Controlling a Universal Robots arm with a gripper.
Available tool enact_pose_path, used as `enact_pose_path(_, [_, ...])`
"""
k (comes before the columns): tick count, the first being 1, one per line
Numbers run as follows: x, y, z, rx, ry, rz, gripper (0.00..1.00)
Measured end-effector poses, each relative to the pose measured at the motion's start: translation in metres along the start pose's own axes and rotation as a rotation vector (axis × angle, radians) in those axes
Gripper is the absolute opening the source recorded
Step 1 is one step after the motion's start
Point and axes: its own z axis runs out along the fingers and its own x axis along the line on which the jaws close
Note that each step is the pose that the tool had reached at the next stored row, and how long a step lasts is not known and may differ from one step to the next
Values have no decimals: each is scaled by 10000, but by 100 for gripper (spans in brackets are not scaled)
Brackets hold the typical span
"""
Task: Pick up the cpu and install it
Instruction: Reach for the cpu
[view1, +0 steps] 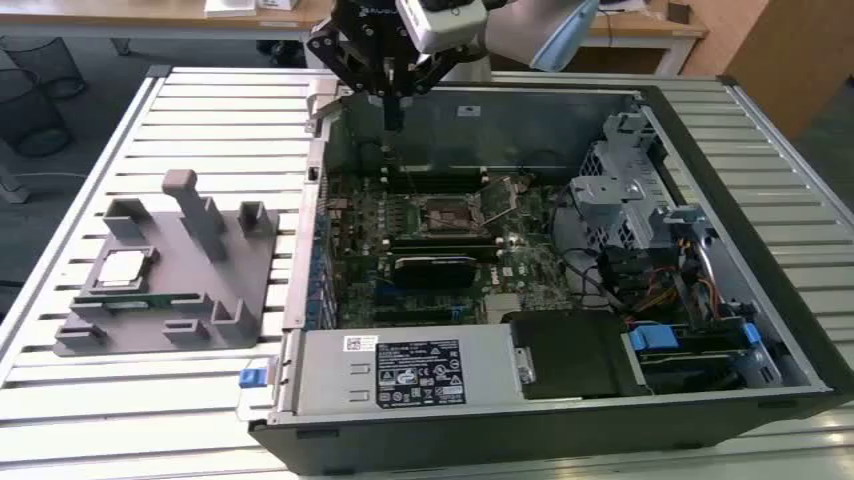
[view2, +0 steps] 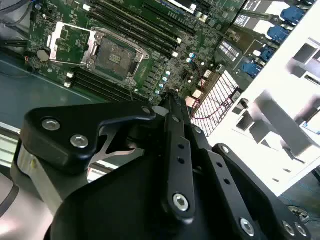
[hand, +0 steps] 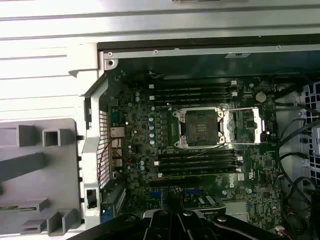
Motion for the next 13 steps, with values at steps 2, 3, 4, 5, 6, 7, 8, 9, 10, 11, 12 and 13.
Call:
enact_pose_path(2, [0,0,0,0,0,0,11])
enact_pose_path(3, [0,0,0,0,0,0,11])
enact_pose_path(4, [1,0,0,0,0,0,11])
enact_pose_path(5, [3,0,0,0,0,1,11])
enact_pose_path(6, [5,0,-1,2,1,1,11])
enact_pose_path(7, [8,0,0,0,0,1,11])
enact_pose_path(8, [10,-1,0,0,0,1,11])
enact_pose_path(9, [12,-1,0,0,0,0,11])
enact_pose_path(10, [43,-3,2,0,0,0,11])
enact_pose_path(11, [79,-6,4,1,0,0,11])
enact_pose_path(12, [80,-6,5,0,0,0,11])
enact_pose_path(13, [82,-7,5,0,0,0,11])
